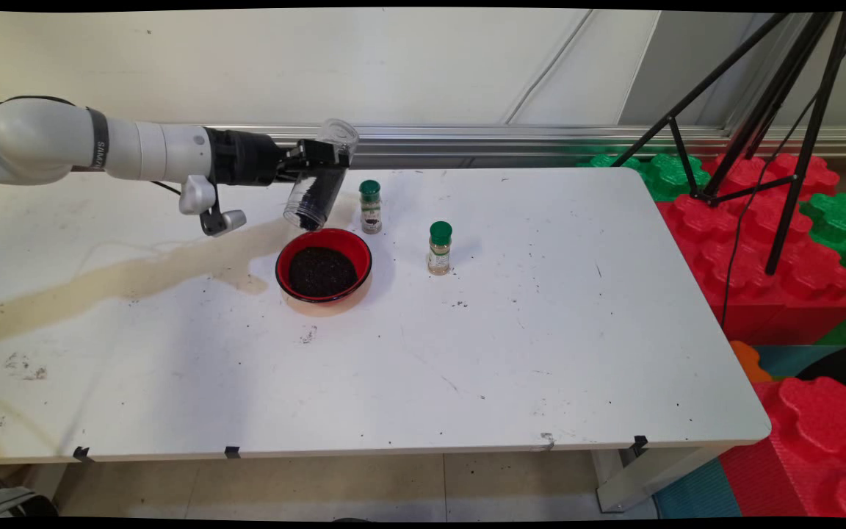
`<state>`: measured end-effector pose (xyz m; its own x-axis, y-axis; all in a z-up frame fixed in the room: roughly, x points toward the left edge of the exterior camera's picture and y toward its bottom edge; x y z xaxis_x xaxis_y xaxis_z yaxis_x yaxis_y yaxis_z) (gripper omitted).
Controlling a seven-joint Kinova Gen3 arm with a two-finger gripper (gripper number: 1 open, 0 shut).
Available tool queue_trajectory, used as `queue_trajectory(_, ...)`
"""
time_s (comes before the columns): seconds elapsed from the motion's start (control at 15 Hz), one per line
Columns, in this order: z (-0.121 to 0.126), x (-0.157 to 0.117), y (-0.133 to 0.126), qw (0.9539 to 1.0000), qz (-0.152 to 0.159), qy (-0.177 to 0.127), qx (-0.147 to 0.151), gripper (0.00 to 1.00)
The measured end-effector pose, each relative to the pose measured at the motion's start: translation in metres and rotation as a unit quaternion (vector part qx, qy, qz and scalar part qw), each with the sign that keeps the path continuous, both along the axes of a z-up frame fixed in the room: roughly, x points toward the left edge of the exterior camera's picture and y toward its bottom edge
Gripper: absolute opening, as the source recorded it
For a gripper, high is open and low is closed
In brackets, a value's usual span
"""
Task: Pour the black seasoning powder in the red bowl
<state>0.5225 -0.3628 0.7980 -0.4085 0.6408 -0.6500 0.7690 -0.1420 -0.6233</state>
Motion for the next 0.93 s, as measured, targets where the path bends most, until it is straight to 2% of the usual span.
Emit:
queue_trajectory(0.47,0.002,0.006,0.008,0.9988,0.03,0.028,0.026,0.0)
queue_trajectory(0.93,0.003,0.013,0.015,0.9943,0.064,0.063,0.058,0.0)
